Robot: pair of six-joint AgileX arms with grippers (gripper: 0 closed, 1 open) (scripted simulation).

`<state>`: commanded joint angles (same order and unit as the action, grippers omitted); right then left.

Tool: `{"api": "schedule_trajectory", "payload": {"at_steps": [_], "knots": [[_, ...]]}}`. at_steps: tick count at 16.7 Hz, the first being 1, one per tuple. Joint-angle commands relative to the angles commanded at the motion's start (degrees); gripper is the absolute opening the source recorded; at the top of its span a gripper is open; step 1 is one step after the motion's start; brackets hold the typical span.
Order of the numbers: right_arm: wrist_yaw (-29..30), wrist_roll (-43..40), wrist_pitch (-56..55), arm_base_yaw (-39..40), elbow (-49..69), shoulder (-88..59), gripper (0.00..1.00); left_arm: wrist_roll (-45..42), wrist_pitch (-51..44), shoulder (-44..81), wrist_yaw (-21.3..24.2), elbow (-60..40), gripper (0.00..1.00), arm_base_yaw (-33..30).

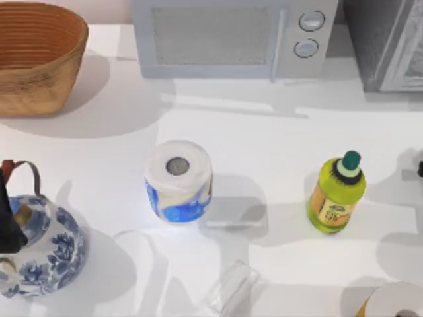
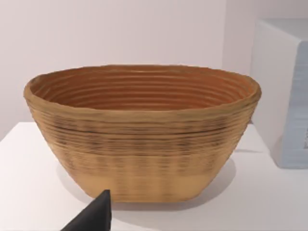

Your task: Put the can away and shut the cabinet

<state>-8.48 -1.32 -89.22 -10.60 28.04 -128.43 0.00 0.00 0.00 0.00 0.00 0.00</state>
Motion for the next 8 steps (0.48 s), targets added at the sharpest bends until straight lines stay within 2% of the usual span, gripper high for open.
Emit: {"api": "schedule_trajectory", "payload": {"at_steps": [8], "knots": [[0.0, 0.0, 0.0, 0.0, 0.0, 0.0, 0.00, 0.0, 0.0, 0.0, 0.0, 0.0, 1.00, 0.0]]}}
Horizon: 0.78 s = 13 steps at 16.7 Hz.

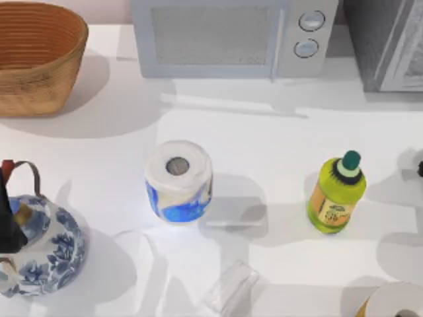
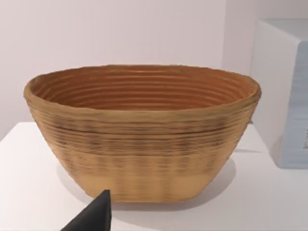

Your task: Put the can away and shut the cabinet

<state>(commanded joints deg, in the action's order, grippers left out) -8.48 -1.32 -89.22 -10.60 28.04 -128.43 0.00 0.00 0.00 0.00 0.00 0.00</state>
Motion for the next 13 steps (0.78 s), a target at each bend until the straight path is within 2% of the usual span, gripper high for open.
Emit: {"api": "schedule_trajectory", "payload": {"at_steps": [3, 6, 13], "knots": [[0.1, 0.0, 0.8, -0.1, 0.2, 0.8, 0.00, 0.0, 0.0, 0.0, 0.0, 0.0, 1.00, 0.0], [0.2, -0.2, 6.2, -0.1, 0.9, 6.2, 0.00, 0.0, 0.0, 0.0, 0.0, 0.0, 1.00, 0.0], [-0.2, -0.5, 33.4, 0.1, 3.4, 29.2, 0.00, 0.0, 0.0, 0.0, 0.0, 0.0, 1.00, 0.0]]}}
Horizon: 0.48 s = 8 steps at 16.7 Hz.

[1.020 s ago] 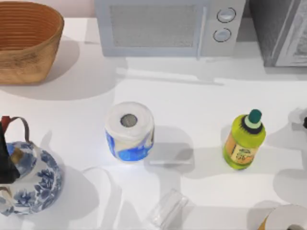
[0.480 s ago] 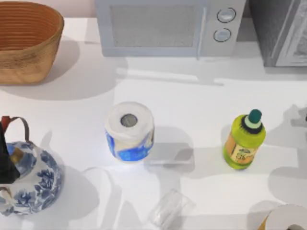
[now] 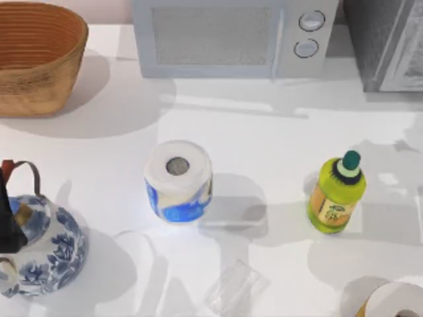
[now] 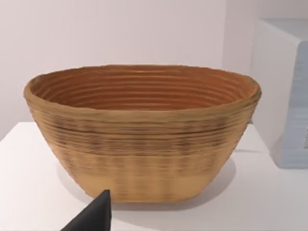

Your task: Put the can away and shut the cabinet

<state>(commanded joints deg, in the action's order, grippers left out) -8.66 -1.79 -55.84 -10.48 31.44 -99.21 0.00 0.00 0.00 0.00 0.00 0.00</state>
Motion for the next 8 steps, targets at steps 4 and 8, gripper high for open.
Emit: {"api": "schedule_trajectory", "payload": {"at_steps": [4, 8], "knots": [[-0.1, 0.4, 11.9, -0.1, 1.4, 10.8, 0.00, 0.0, 0.0, 0.0, 0.0, 0.0, 1.00, 0.0], [-0.3, 0.6, 14.3, 0.0, 1.9, 13.2, 0.00, 0.0, 0.0, 0.0, 0.0, 0.0, 1.00, 0.0]]}}
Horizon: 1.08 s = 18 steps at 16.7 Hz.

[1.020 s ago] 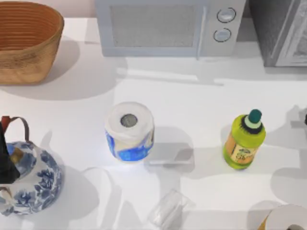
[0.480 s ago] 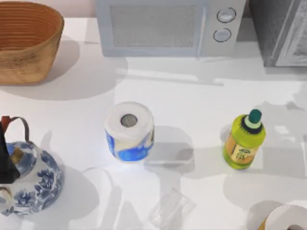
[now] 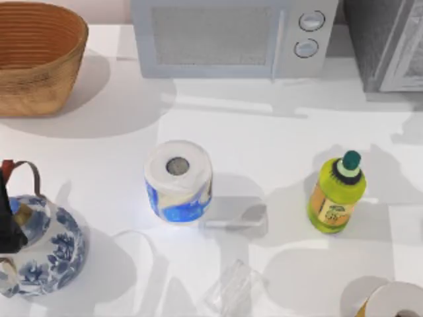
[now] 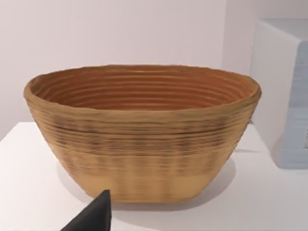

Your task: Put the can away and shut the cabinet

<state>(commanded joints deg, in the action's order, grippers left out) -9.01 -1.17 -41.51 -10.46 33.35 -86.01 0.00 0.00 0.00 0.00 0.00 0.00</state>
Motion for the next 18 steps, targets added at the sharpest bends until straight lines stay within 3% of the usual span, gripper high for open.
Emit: {"api": "schedule_trajectory", "payload": {"at_steps": [8, 18], "knots": [[0.3, -0.2, 4.3, 1.8, -3.6, 9.0, 0.00, 0.0, 0.0, 0.0, 0.0, 0.0, 1.00, 0.0], [4.6, 0.9, 27.8, 8.4, -22.4, 63.2, 0.00, 0.0, 0.0, 0.0, 0.0, 0.0, 1.00, 0.0]]}}
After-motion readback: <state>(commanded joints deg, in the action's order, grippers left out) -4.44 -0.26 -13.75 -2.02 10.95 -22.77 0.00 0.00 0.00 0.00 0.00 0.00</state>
